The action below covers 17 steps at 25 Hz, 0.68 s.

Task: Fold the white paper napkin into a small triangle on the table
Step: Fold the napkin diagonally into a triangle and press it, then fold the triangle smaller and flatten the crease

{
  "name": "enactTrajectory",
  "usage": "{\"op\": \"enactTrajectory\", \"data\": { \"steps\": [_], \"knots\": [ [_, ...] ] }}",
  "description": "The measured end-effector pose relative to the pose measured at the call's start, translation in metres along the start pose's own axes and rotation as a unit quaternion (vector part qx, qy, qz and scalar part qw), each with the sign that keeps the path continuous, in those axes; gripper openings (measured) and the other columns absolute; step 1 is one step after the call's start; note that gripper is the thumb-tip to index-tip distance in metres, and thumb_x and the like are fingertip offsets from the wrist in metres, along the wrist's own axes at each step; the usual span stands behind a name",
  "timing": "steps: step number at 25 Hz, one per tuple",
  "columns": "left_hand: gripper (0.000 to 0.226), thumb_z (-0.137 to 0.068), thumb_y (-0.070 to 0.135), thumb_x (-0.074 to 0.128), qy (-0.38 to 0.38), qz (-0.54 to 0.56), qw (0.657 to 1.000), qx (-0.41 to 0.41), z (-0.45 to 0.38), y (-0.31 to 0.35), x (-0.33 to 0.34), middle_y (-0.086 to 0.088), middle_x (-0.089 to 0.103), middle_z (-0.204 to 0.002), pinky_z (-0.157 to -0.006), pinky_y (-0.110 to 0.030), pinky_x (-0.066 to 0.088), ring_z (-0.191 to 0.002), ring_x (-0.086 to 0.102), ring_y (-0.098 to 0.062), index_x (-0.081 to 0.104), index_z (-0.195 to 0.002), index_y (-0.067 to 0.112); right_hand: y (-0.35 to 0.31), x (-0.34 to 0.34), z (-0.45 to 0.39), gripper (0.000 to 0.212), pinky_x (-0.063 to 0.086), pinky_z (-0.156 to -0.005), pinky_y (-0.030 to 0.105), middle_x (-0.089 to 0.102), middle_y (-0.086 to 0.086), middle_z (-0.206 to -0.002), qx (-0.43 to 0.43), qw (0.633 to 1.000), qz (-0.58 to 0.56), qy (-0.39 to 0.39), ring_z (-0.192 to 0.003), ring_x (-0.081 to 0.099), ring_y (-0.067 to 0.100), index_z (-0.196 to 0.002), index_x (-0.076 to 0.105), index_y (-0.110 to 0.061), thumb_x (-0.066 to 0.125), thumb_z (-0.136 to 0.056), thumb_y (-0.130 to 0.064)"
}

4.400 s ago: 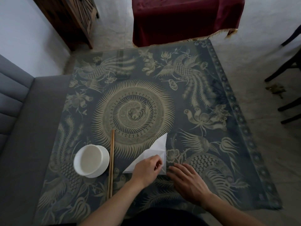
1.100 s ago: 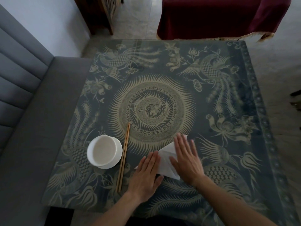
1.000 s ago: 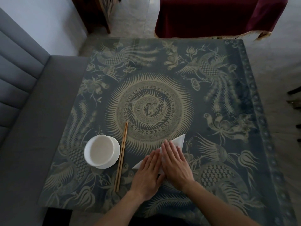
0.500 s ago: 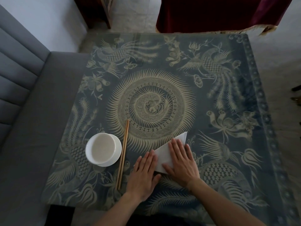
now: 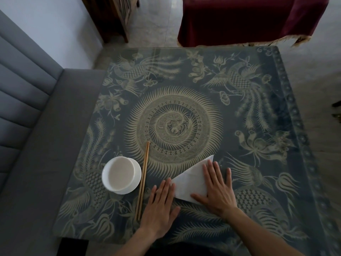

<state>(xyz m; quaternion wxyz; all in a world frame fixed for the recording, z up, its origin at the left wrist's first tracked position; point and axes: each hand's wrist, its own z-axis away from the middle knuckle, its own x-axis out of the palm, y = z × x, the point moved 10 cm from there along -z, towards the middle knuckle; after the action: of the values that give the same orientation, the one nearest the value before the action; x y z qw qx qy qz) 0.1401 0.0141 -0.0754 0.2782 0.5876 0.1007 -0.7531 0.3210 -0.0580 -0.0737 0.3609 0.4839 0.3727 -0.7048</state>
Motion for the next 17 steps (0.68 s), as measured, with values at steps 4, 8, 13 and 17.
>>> {"op": "enactTrajectory", "data": {
  "steps": [4, 8, 13, 17],
  "knots": [
    [0.067, -0.105, 0.05, 0.026, 0.08, 0.048, 0.995, 0.032, -0.025, 0.007, -0.031, -0.009, 0.012, -0.165, -0.119, -0.045, 0.009, -0.151, 0.01, -0.023, 0.012, -0.157, 0.01, 0.011, -0.018, 0.007, 0.089, 0.002, -0.116, 0.059, 0.01, 0.011, -0.163, 0.011, 0.998, -0.023, 0.049, -0.15, 0.002, 0.028, -0.155, 0.016, -0.009, 0.029, -0.092, -0.071],
    [0.054, -0.099, 0.044, 0.045, 0.117, 0.097, 0.988, 0.033, -0.089, 0.012, -0.075, -0.005, 0.055, -0.135, -0.103, -0.041, 0.039, -0.123, 0.051, -0.023, 0.043, -0.146, 0.016, -0.016, -0.023, 0.026, 0.062, 0.016, -0.114, 0.056, 0.036, 0.009, -0.156, -0.122, 0.99, 0.007, 0.066, -0.148, 0.015, 0.026, -0.145, 0.043, -0.02, 0.043, -0.095, -0.055],
    [0.041, -0.091, 0.05, 0.06, -0.009, 0.062, 0.996, 0.059, -0.167, 0.043, -0.088, 0.006, 0.062, -0.121, -0.095, -0.039, 0.034, -0.114, 0.056, -0.017, 0.059, -0.128, 0.031, -0.039, -0.011, 0.045, 0.056, 0.029, -0.114, 0.054, 0.049, 0.004, -0.147, -0.187, 0.981, 0.032, 0.048, -0.138, 0.041, 0.028, -0.139, 0.051, -0.024, 0.048, -0.091, -0.052],
    [0.031, -0.085, 0.05, 0.068, -0.057, 0.067, 0.995, 0.035, -0.197, 0.076, -0.083, 0.005, 0.066, -0.109, -0.092, -0.041, 0.036, -0.103, 0.061, -0.019, 0.065, -0.107, 0.029, -0.038, -0.009, 0.046, 0.054, 0.042, -0.106, 0.051, 0.051, 0.002, -0.146, -0.156, 0.987, 0.02, 0.019, -0.134, 0.046, 0.027, -0.138, 0.053, -0.026, 0.052, -0.09, -0.051]
  ]
}}
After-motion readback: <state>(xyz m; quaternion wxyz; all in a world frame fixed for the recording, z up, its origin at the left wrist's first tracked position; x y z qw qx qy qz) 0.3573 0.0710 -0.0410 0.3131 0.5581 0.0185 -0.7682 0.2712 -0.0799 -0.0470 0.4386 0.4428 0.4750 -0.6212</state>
